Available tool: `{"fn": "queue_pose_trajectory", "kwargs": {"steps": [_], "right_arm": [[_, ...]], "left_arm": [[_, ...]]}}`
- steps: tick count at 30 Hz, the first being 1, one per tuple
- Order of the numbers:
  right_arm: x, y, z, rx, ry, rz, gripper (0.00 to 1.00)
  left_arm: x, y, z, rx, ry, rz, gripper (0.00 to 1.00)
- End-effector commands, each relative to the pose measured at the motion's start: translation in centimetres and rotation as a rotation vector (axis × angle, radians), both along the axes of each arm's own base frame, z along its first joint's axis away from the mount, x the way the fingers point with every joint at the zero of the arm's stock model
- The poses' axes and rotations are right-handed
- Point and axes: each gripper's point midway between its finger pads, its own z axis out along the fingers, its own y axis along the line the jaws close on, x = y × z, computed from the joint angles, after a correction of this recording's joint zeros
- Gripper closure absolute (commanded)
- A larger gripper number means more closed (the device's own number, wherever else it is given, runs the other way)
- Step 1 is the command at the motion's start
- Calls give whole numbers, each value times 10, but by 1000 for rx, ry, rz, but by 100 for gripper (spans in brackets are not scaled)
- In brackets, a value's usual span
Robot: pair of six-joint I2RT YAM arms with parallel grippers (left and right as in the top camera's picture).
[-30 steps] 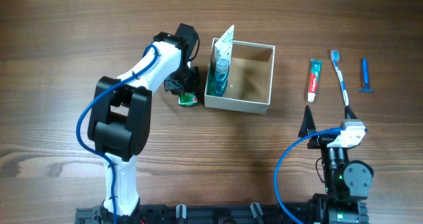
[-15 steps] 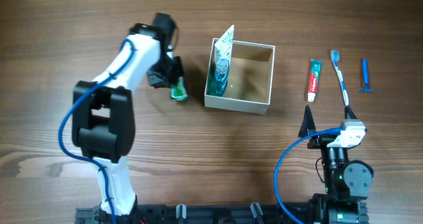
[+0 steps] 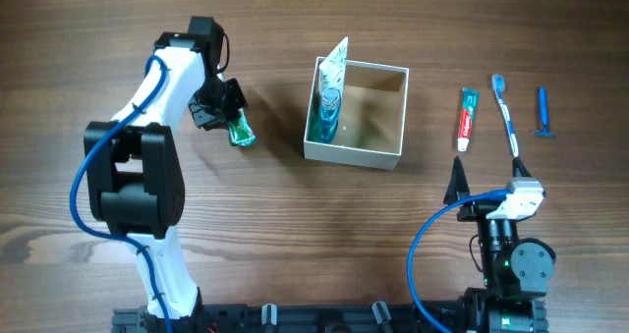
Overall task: Pack container
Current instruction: 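Lift the Dettol soap with the left gripper and adjust grip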
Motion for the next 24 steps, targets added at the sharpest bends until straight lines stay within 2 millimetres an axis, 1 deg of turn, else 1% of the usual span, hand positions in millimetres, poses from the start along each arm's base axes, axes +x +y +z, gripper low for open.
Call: {"fn": "queue_pose_trajectory", "kwargs": {"steps": [1,7,14,19,24], "right_arm": [[0,-1,0,14,-3,-11,0],[0,-1,0,13,-3,-11,0],[0,-1,0,13,-3,-11,0],[0,-1,0,13,-3,-11,0],[0,-1,0,13,-3,-11,1]], "left_arm": [[-16,12,-25,71,80,-7,96],[-16,12,-25,71,79,-7,96],[-13,17,-17,69,58,9,96],[-9,26,-3,66,23,57,96],[-4,28,13,62,-26,64,96]]}}
